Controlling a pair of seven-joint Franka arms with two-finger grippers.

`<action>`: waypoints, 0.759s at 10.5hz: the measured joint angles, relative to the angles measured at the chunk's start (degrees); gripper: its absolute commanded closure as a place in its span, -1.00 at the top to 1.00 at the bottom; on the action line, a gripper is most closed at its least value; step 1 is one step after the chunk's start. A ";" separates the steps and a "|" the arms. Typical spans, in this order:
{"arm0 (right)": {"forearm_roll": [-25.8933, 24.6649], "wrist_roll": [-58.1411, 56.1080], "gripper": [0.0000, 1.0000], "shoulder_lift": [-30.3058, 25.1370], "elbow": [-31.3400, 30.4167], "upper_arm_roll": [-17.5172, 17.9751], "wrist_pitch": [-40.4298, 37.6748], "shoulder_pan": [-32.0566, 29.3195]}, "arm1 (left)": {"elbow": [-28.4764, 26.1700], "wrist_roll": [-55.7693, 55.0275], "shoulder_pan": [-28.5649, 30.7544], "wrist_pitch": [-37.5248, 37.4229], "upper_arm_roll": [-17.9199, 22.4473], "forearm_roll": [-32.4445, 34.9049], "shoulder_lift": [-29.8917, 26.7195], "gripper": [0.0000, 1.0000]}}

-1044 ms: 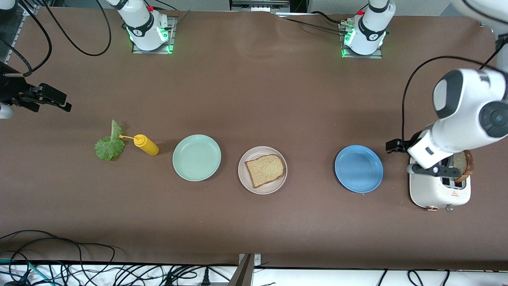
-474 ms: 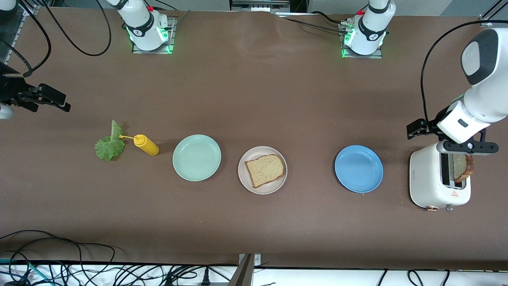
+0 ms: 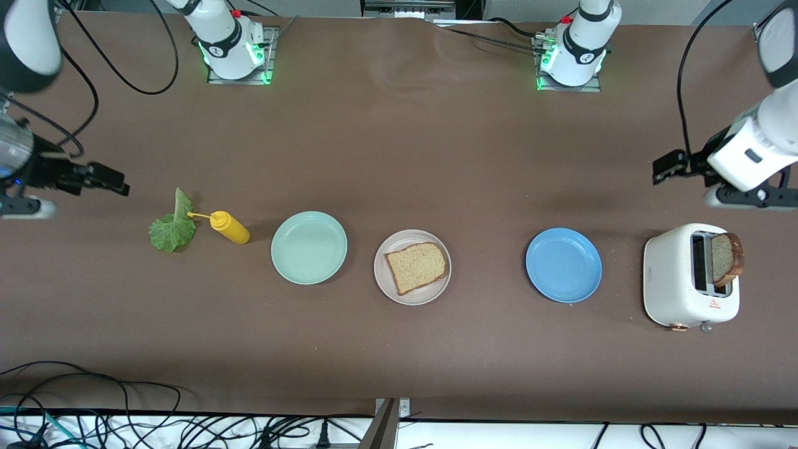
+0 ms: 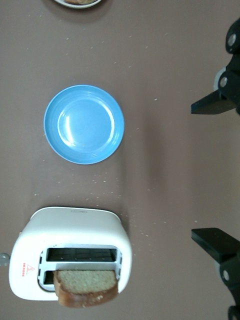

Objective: Make sandwich on beige plate with both arms
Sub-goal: 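Grasp the lettuce leaf with the right gripper while the left gripper rises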

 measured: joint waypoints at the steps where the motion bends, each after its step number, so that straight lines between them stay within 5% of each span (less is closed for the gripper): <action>1: -0.13 0.00 1.00 1.55 -1.95 -0.02 2.68 -0.01 | 2.44 0.00 -0.01 -2.99 -0.67 0.00 -0.25 1.00; 8: -4.24 -3.35 1.00 3.50 -28.05 -4.41 32.20 -0.14 | 8.61 4.17 0.37 -11.48 -2.36 0.00 -0.23 1.00</action>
